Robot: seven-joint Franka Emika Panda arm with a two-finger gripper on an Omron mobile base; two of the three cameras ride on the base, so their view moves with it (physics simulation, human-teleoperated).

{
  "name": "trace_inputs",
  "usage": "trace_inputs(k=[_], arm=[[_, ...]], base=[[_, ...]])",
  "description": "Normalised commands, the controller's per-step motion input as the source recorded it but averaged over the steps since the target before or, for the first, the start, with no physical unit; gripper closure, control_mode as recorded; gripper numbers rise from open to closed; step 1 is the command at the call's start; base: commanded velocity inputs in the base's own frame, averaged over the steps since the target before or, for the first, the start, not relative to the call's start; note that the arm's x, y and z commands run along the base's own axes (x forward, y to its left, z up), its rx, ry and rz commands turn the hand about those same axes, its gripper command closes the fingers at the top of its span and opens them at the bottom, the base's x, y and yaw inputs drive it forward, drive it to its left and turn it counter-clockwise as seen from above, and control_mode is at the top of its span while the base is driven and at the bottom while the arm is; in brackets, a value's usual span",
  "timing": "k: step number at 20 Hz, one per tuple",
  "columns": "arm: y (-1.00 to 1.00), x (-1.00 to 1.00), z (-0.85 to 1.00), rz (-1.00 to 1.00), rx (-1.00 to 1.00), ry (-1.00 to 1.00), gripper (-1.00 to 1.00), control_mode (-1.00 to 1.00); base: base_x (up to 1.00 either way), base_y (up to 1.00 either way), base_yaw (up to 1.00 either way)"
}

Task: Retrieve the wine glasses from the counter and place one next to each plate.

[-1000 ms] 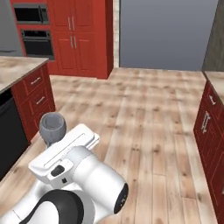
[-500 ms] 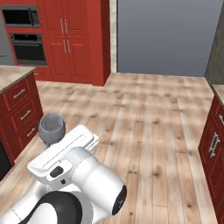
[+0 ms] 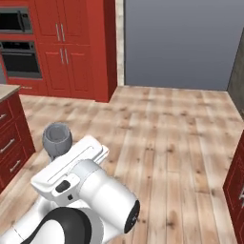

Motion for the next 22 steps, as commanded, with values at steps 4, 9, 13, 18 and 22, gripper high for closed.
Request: trace_inputs(k=[4, 9, 13, 18, 22], arm=[[0.0, 0.0, 0.0, 0.0, 0.0, 0.0, 1.0, 1.0], [0.0, 0.0, 0.0, 0.0, 0.0, 0.0, 1.0, 1.0], [0.0, 0.0, 0.0, 0.0, 0.0, 0.0, 1.0, 1.0], [0.0, 0.0, 0.0, 0.0, 0.0, 0.0, 1.0, 1.0], [0.0, 0.0, 0.0, 0.0, 0.0, 0.0, 1.0, 1.0]], base=[[1.0, 0.31, 0.0], [1.0, 0.43, 0.0], [1.0, 0.45, 0.12], [1.0, 0.14, 0.33], [1.0, -0.09, 0.55]])
